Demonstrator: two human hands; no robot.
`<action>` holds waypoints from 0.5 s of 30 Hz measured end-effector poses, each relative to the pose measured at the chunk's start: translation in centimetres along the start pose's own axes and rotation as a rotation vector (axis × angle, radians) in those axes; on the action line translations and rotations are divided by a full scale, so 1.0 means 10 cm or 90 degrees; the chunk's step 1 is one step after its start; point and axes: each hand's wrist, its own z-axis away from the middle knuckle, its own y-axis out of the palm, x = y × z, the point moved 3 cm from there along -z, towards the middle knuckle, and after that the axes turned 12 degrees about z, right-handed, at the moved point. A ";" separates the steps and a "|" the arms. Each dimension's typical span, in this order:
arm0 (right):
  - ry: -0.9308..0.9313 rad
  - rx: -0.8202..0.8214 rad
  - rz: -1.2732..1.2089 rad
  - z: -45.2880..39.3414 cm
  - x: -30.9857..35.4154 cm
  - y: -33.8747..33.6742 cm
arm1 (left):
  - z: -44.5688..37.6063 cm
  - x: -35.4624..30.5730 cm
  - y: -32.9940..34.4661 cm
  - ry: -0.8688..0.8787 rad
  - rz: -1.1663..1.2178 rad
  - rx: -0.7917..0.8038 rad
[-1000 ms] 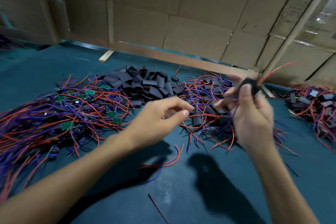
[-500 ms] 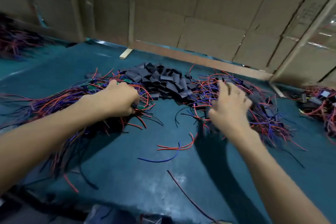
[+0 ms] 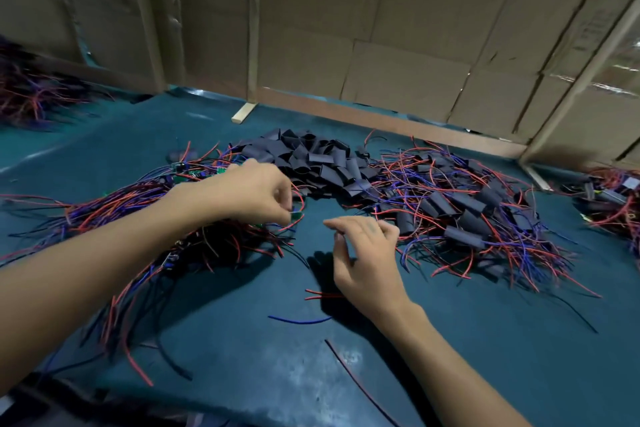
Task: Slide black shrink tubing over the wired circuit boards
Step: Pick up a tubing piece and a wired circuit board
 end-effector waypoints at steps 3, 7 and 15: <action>0.159 -0.032 -0.211 0.01 -0.09 -0.06 | 0.05 -0.20 -0.16 0.045 0.212 -0.107; 0.387 0.021 -0.596 -0.06 -0.17 -0.13 | 0.14 -0.58 -0.13 0.182 0.465 -0.151; 0.543 0.002 -0.816 -0.14 -0.24 -0.22 | 0.15 -0.81 0.49 0.307 0.313 -0.198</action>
